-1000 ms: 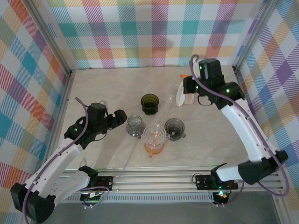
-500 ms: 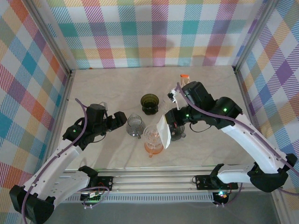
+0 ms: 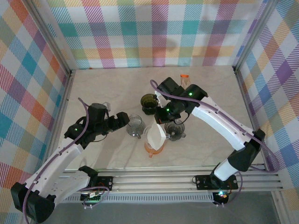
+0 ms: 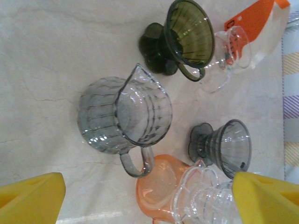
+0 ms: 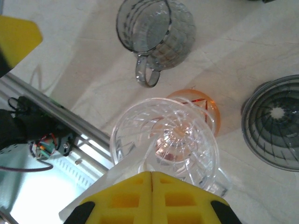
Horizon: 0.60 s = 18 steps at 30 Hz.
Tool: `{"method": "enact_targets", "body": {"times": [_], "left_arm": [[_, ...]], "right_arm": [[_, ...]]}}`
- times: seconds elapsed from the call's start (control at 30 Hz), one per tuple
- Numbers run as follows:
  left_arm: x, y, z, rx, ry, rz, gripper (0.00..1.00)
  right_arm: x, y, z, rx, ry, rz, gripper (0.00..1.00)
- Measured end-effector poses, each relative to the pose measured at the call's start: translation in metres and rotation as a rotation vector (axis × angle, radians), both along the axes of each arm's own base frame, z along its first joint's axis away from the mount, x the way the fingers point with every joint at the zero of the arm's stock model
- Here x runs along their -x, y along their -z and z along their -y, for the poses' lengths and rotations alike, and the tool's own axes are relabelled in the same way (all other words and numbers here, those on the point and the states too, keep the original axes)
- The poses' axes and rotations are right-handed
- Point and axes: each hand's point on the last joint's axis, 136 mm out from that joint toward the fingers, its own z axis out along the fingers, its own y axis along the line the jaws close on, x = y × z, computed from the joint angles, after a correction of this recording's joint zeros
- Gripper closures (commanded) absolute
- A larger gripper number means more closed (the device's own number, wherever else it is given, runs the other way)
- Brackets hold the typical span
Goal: Place the coffee filter in the dripper
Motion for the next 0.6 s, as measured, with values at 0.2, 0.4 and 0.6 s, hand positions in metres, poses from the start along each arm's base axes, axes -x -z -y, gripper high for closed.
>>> {"method": "enact_targets", "body": {"times": [0.2,0.4,0.6], "left_arm": [[0.0,-0.014,0.019,0.082,0.082,0.036,0.0],[0.006,-0.033,0.052,0.195,0.232,0.103,0.02],[0.023,-0.048,0.086,0.262,0.403,0.16,0.17]], "right_arm": [[-0.011,0.015,0.002,0.072,0.029,0.001,1.0],[-0.017,0.023,0.007,0.113,0.058,0.013,1.0],[-0.02,0.026,0.008,0.127,0.069,0.03,1.0]]}}
